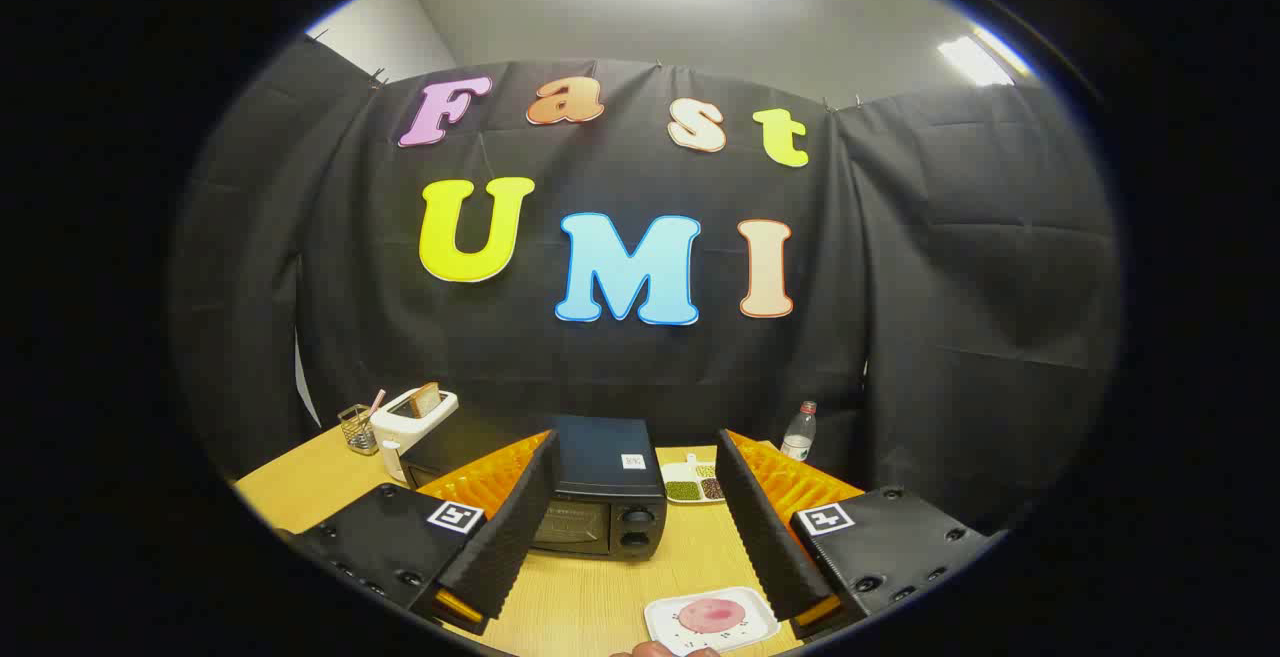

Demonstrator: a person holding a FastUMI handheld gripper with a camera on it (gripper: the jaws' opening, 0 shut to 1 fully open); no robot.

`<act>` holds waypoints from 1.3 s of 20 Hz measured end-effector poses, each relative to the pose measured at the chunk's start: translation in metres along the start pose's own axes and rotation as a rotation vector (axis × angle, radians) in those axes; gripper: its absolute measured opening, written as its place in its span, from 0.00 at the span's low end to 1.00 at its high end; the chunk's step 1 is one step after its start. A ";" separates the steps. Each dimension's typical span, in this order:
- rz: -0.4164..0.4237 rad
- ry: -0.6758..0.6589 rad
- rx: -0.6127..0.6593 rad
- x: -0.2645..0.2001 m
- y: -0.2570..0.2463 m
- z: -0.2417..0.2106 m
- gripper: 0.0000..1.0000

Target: Open the toaster oven, put the food inside, and close the toaster oven door.

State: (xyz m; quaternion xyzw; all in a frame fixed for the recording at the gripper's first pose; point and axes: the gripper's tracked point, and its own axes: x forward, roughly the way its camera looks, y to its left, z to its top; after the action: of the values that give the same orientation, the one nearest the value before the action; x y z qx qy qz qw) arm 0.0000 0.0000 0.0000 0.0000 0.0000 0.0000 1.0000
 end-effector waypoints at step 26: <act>0.073 0.082 0.002 0.021 0.056 -0.016 0.98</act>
State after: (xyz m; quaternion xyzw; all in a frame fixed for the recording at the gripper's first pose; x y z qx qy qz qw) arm 0.0206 0.0560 -0.0159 0.0012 0.0411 0.0365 0.9985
